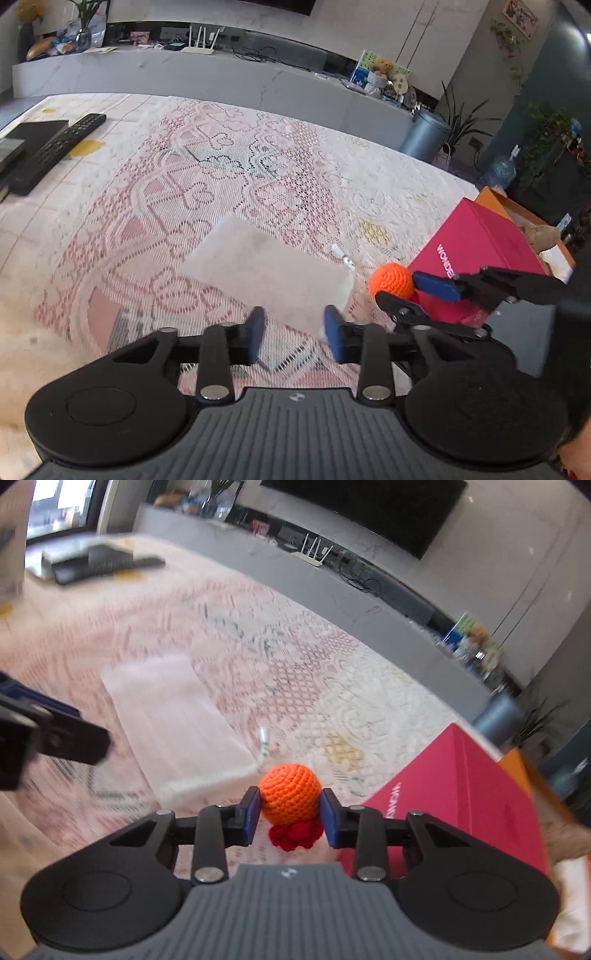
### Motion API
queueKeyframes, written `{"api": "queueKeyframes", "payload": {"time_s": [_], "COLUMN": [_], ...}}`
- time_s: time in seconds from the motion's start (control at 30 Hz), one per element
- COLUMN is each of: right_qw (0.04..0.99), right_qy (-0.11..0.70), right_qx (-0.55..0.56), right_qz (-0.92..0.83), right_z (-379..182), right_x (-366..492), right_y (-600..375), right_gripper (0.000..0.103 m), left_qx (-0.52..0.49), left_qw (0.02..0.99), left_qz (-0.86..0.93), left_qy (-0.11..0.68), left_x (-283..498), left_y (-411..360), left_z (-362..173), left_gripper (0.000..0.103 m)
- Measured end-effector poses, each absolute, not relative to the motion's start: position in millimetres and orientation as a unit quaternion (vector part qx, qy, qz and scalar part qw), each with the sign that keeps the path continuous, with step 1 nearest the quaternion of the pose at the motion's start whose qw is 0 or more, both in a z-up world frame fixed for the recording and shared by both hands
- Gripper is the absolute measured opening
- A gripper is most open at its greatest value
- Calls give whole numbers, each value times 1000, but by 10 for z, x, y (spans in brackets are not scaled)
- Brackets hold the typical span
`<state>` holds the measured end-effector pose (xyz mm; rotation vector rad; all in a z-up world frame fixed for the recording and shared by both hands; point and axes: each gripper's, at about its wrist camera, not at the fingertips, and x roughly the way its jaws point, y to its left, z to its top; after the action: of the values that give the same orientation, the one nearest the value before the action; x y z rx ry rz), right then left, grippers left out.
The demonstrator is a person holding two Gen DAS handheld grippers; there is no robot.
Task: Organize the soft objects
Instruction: 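Grasp the white mesh bag with the left tool while the right tool grasps the orange ball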
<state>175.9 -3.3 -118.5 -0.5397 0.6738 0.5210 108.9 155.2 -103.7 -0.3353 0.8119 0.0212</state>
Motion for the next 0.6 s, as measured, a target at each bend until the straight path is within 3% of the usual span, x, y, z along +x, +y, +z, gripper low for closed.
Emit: {"api": "queueKeyframes", "payload": {"time_s": [0.03, 0.23, 0.6], "right_qw": [875, 879, 872], "right_qy": [330, 363, 381], "right_qx": [-245, -157, -113], "right_qz": [255, 268, 284], "right_z": [-1190, -1199, -1259], "right_x": [1777, 1962, 2203], "right_y": [-40, -42, 93], "right_gripper": [34, 35, 35], "left_qx": [-161, -198, -218], "left_qw": [904, 899, 882], "left_qz": [10, 67, 62], "left_qy": [397, 385, 412], "left_x": [1149, 1452, 1854], "left_y": [1586, 1954, 2229], "left_z": [-1035, -1093, -1484], "left_gripper": [62, 77, 78]}}
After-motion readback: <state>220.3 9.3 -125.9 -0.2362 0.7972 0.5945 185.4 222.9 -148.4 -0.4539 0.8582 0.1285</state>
